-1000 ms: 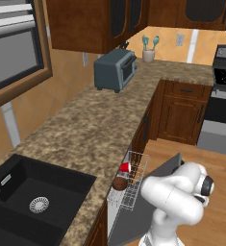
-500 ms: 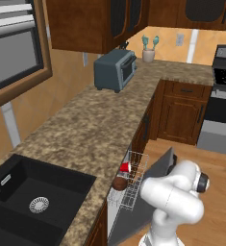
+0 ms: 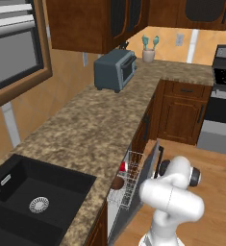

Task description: Pick up the cup and bowl from the counter, place them in the dishwasher, and close the dishwasher door.

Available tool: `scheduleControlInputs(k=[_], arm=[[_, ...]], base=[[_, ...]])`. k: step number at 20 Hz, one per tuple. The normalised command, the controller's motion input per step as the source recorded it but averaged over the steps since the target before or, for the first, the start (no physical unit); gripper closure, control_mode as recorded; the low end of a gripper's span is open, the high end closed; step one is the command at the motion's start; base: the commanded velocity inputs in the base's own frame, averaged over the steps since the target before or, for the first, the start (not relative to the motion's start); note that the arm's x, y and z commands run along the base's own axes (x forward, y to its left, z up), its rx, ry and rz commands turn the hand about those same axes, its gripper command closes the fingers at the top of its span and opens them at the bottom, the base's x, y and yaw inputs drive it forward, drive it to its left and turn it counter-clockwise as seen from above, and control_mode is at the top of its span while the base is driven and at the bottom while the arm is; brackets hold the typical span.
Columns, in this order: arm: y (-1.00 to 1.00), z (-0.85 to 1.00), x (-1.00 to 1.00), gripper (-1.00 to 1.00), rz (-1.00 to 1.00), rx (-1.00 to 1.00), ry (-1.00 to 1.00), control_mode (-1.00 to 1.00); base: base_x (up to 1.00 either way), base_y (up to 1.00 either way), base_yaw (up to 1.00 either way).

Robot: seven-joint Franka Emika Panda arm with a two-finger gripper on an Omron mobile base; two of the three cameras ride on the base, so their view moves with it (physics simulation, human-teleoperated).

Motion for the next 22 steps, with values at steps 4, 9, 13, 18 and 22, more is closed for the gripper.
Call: scheduleControlInputs(k=[4,9,13,18,22], arm=[[1.0,0.0,0.78,-1.0,0.0,0.0,0.0,-1.0],[1.0,0.0,0.79,-1.0,0.0,0.0,0.05,-1.0],[1.0,-0.1,0.74,-1.0,0.0,0.0,0.09,-1.0],[0.99,-0.22,0.71,-1.0,0.0,0.0,0.12,-1.0],[0.92,-0.31,0.66,-1.0,0.0,-0.02,0.16,-1.0]], base=[[0.0,0.0,0.0],[0.0,0.0,0.0],[0.0,0.0,0.0],[0.0,0.0,0.0],[0.0,0.0,0.0]])
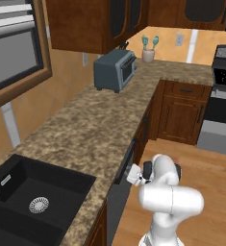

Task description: Pick up the cup and bowl from the counter, place them in the dishwasher, and close the dishwasher door.

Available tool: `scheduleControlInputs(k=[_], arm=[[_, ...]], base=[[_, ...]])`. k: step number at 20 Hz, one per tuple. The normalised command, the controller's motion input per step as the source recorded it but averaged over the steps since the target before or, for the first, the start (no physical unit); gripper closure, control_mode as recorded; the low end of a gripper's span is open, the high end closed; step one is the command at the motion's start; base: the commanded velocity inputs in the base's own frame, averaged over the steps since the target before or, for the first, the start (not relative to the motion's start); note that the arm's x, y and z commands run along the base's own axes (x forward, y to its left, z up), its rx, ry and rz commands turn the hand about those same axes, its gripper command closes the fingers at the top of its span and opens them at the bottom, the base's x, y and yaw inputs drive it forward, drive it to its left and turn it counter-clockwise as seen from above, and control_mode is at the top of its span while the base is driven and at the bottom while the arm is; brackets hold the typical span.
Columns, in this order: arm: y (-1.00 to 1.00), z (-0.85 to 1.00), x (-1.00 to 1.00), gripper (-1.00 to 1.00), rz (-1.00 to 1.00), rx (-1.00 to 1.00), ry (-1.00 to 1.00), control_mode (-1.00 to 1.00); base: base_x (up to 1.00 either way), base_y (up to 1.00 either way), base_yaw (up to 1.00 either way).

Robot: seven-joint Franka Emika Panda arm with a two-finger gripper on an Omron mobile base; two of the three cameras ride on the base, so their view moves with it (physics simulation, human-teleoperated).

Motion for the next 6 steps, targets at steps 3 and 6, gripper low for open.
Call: scheduleControlInputs(k=[3,6], arm=[[0.72,-0.21,0.49,-1.0,0.0,-0.03,0.17,-1.0],[0.49,-0.1,0.28,-1.0,0.0,-0.02,0.18,-1.0]], base=[[0.0,0.0,0.0],[0.0,0.0,0.0]])
